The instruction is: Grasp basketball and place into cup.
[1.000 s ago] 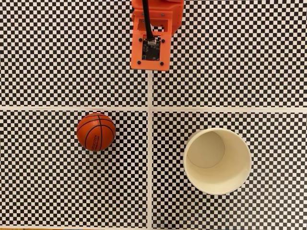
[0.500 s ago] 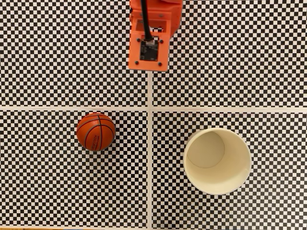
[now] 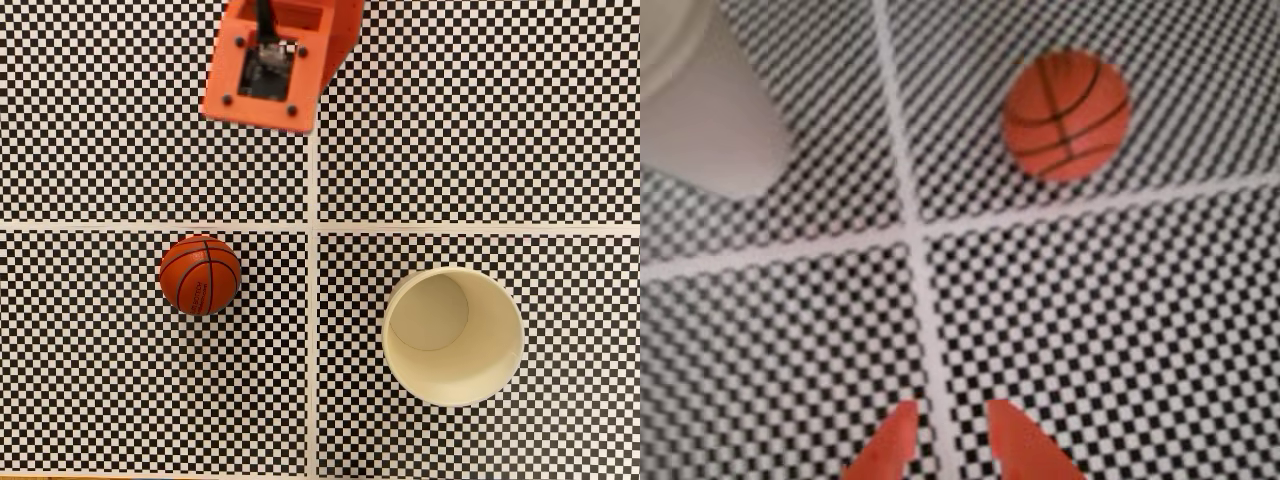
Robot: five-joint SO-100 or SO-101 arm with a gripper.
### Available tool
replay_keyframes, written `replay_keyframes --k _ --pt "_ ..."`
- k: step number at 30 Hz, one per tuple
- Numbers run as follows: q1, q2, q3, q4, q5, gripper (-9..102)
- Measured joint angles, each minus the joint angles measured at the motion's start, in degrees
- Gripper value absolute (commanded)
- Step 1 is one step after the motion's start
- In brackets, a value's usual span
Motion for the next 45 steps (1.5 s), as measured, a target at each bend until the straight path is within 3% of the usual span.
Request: replay_keyframes --k 4,9,14,19,24,33,45 --pt "0.2 -16.4 -20.7 7.6 3.1 2" --pt "-1.2 -31.7 -41.8 13.7 6.3 16" --pt "-0.9 -44.8 -55.8 16.2 7.5 18" --pt "-0.6 -57.0 -66.6 18.1 7.3 33" --pt "-0.4 -65.0 -72.6 18.5 5.5 49" --pt "-0.4 -73.7 -78.5 18.5 4.7 64" --pt "-0.3 -82.5 -83.6 19.0 4.6 66"
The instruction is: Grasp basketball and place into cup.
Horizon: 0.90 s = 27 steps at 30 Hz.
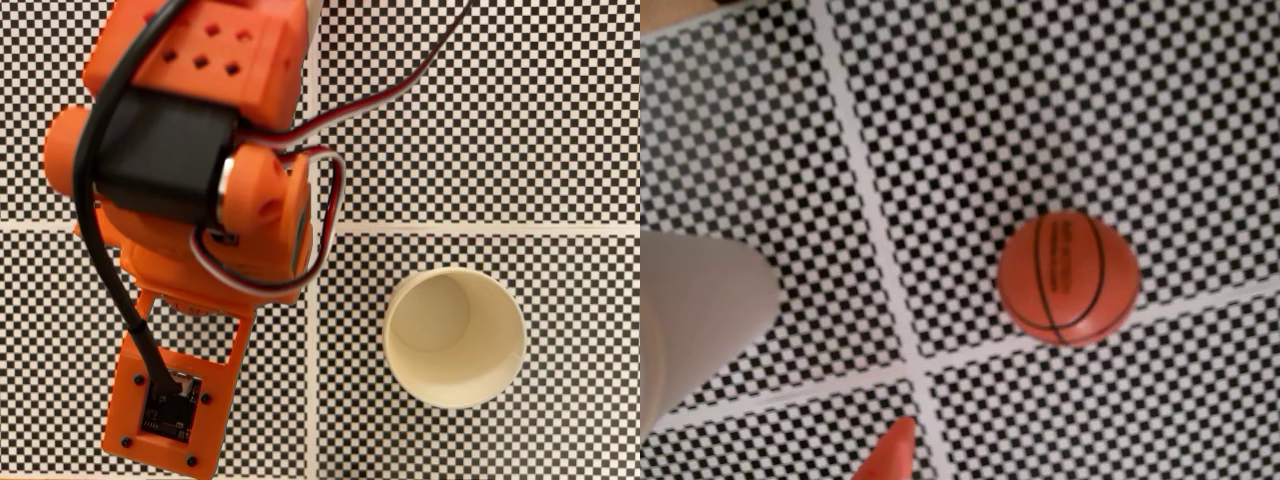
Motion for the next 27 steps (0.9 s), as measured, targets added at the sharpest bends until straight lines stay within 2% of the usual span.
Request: replay_keyframes --k 27 --pt "1.6 -19.9 -16.1 0.0 -0.3 68"
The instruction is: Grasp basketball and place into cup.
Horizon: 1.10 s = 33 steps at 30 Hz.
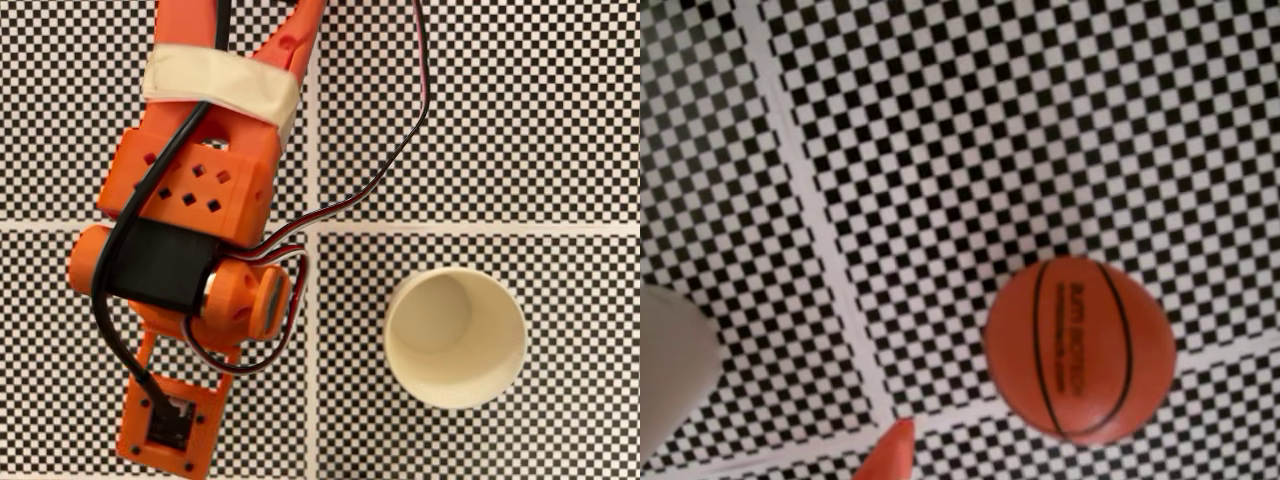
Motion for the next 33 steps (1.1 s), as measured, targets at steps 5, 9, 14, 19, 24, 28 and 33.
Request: replay_keyframes --k 5,9,14,19,24,28,33 --pt "0.2 -1.4 -1.9 0.0 0.0 70" --pt "1.2 -1.5 -2.0 0.0 0.0 70" --pt "1.3 -1.5 -2.1 1.2 0.0 71" --pt "2.5 -2.5 -2.3 2.0 -0.2 70" --pt "2.1 -3.5 -2.7 2.5 -0.4 70" --pt "2.5 -4.5 -3.5 2.5 -0.4 70" --pt "2.3 -6.7 -5.2 2.5 -0.4 70"
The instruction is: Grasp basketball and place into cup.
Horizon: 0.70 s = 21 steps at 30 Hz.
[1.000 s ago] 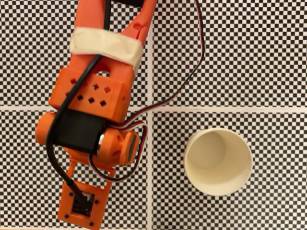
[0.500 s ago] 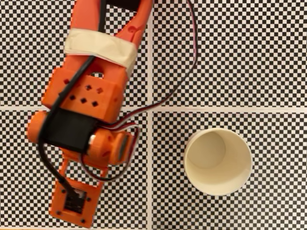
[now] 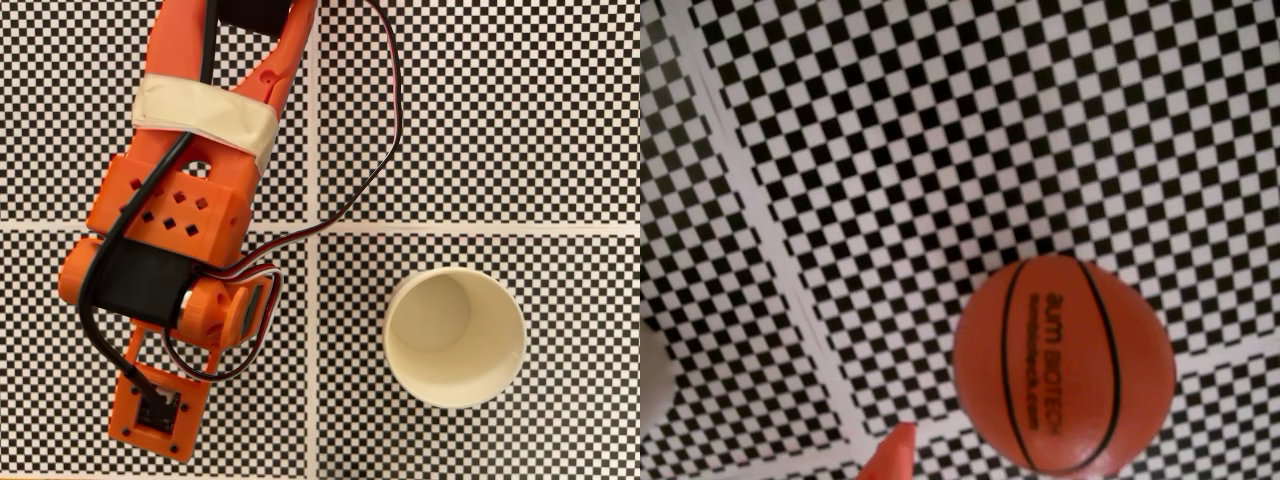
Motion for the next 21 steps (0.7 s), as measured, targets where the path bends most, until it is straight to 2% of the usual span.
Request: replay_keyframes --k 21 --pt "1.2 -8.3 -7.9 0.4 0.0 70"
